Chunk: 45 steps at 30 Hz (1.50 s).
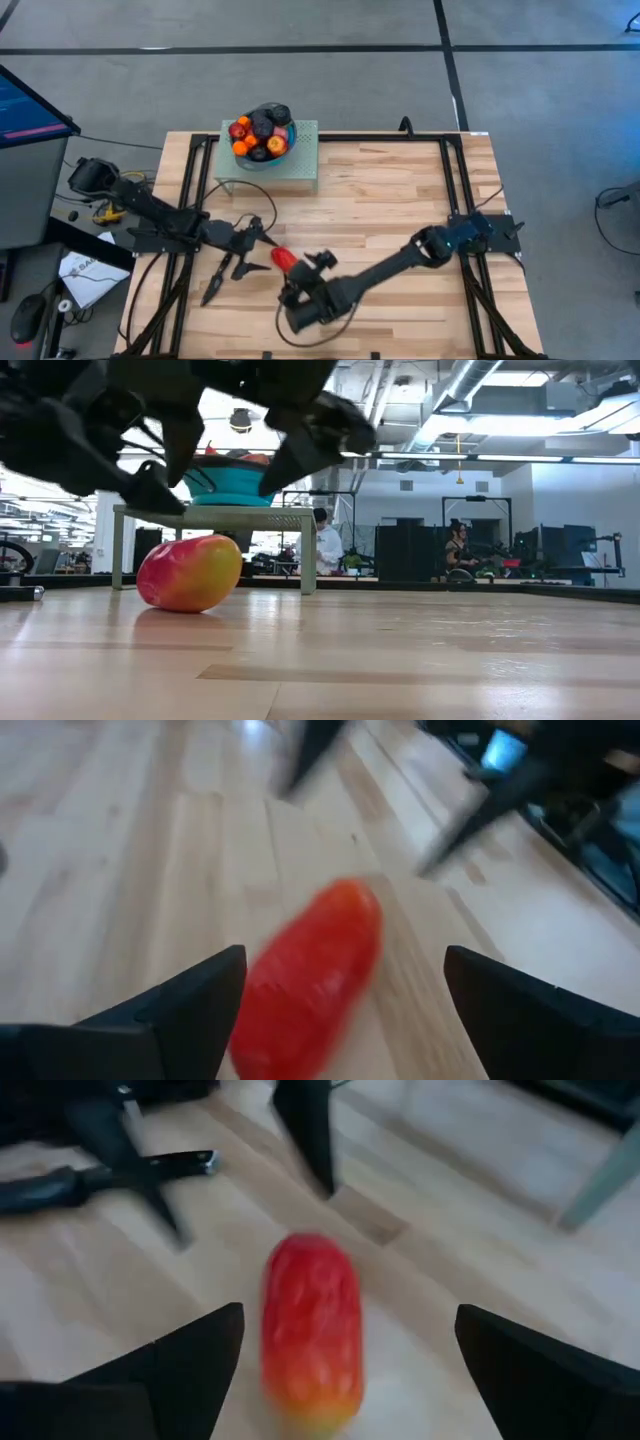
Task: Pick & Place Fruit
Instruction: Put the orange mango into the blue strainer bowl on the shelf
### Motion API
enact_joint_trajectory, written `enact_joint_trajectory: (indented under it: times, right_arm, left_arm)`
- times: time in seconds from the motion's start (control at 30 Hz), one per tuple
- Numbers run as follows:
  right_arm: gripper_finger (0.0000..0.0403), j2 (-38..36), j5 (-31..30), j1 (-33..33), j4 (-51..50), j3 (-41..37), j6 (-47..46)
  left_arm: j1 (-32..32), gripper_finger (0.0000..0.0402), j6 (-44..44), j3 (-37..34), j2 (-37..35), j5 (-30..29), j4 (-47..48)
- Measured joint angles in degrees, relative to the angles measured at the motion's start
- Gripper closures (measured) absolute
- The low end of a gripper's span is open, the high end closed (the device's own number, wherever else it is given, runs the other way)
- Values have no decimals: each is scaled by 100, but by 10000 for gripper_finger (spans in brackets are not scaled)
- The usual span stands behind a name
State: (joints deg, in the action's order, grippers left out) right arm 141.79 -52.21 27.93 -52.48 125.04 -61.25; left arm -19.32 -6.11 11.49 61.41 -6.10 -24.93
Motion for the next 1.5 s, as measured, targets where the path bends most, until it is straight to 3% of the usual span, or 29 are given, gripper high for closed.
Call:
enact_joint_trajectory:
  times: [0.13,0.27,0.37,0.53,0.8,1.03,1.2,1.5]
  right_arm:
    - [58,1,87,-287,387,-1,1139]
    - [67,40,685,-565,839,-161,2122]
    - [74,73,795,-706,1109,-486,2440]
    - [78,49,1519,-833,2274,-982,2794]
    - [78,-132,1636,-811,2032,-1018,2591]
    - [78,-980,1726,-560,945,-1000,3322]
    - [79,-1323,2945,-1013,184,-1042,4672]
    - [79,-1756,4967,-2080,1102,-1998,7092]
  left_arm:
    - [-411,82,-33,-1,-24,-149,373]
    - [-768,97,-295,-2,-185,-226,747]
    - [-951,103,-515,-2,-408,-449,1085]
    - [-1090,105,-647,-2,-810,-521,1278]
    - [-1098,105,-680,-2,-1319,-527,1273]
    - [-1097,105,-682,-2,-1557,-525,1222]
    - [-1096,105,-682,-2,-1572,-521,1200]
    - [-1091,105,-789,-2,-1572,-415,1185]
